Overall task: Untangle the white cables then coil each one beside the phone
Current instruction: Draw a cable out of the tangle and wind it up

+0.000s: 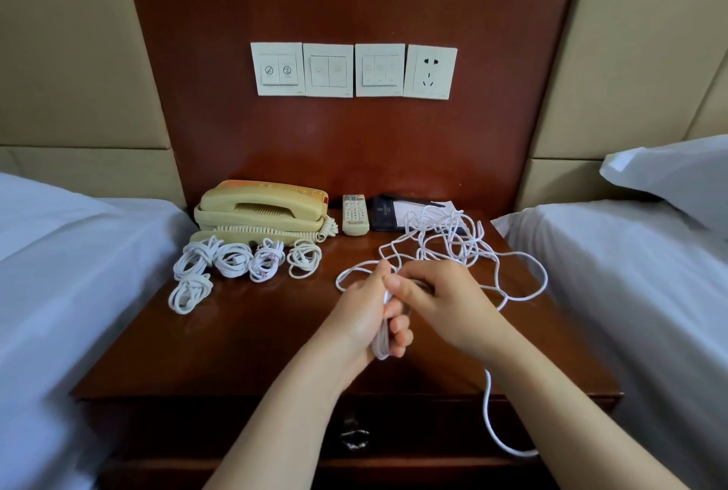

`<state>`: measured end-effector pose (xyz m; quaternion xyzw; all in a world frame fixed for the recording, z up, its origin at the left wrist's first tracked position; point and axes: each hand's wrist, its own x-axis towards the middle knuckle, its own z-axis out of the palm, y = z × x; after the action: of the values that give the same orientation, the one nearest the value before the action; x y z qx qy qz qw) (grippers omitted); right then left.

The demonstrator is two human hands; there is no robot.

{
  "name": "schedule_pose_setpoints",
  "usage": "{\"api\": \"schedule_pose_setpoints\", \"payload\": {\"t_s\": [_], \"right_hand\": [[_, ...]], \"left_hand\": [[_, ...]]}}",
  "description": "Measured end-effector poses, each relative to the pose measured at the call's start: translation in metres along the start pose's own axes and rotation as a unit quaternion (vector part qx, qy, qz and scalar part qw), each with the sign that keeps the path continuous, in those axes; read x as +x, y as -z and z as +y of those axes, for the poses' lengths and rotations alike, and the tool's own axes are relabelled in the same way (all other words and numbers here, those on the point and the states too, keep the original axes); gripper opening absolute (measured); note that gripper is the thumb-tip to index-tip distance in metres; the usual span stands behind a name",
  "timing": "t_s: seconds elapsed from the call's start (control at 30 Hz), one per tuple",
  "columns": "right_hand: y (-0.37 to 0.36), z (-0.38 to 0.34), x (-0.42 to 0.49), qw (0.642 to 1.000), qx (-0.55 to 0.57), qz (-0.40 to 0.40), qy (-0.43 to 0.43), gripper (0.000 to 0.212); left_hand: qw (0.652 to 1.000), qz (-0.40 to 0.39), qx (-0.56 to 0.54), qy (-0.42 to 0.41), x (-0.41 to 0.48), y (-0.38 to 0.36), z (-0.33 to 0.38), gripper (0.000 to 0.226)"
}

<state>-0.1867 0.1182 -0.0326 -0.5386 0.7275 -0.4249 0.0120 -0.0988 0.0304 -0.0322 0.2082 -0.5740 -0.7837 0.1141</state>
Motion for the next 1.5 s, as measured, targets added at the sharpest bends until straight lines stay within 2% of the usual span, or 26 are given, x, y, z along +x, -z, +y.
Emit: {"api": "schedule_pose_setpoints", "payload": {"t_s": [0.07,0.17,0.3,0.43,0.5,0.63,0.8,0.9,1.03,1.17,1.3,1.4,1.5], "right_hand": [[-0.002,0.000,0.001,0.999,-0.015,0.031,0.008,0.035],[-0.009,-0.001,-0.001,0.996,-0.035,0.073,0.026,0.034],[-0.016,-0.002,-0.003,0.995,-0.009,0.097,0.015,0.032],[-0.021,-0.008,-0.005,0.988,-0.004,0.149,0.034,0.043],[-0.022,-0.012,-0.006,0.981,0.008,0.194,0.031,0.045],[-0.018,-0.013,-0.004,0.949,0.086,0.303,-0.029,0.045],[-0.033,-0.017,-0.008,0.919,0.135,0.362,-0.081,0.048],[-0.038,-0.017,-0.005,0.909,0.134,0.383,-0.098,0.048],[-0.037,-0.016,-0.002,0.907,0.136,0.383,-0.113,0.049],[-0.044,-0.025,-0.003,0.913,0.170,0.359,-0.093,0.051],[-0.044,-0.030,-0.004,0.939,0.186,0.282,-0.061,0.046],[-0.029,-0.023,-0.002,0.973,0.086,0.212,-0.034,0.046],[-0.012,-0.013,-0.002,0.981,0.016,0.191,-0.030,0.049]], "left_hand": [[0.995,0.087,0.018,-0.042,0.002,-0.002,0.000,0.057],[0.971,0.192,0.097,-0.104,0.008,0.002,-0.007,0.063],[0.953,0.243,0.106,-0.149,0.008,-0.001,-0.011,0.064],[0.898,0.307,0.160,-0.271,0.005,-0.007,-0.012,0.053],[0.888,0.308,0.157,-0.304,0.003,-0.011,-0.013,0.053],[0.900,0.265,0.162,-0.306,-0.003,-0.021,-0.014,0.038],[0.908,0.277,0.181,-0.256,-0.004,-0.022,-0.012,0.043],[0.911,0.258,0.190,-0.261,-0.006,-0.022,-0.010,0.045],[0.906,0.254,0.218,-0.259,-0.009,-0.023,-0.012,0.033],[0.876,0.304,0.246,-0.284,0.001,-0.006,-0.006,0.047],[0.864,0.323,0.248,-0.296,0.009,0.013,0.006,0.054],[0.873,0.287,0.274,-0.284,0.010,0.025,0.010,0.054],[0.893,0.211,0.309,-0.251,0.009,0.029,0.011,0.055]]}}
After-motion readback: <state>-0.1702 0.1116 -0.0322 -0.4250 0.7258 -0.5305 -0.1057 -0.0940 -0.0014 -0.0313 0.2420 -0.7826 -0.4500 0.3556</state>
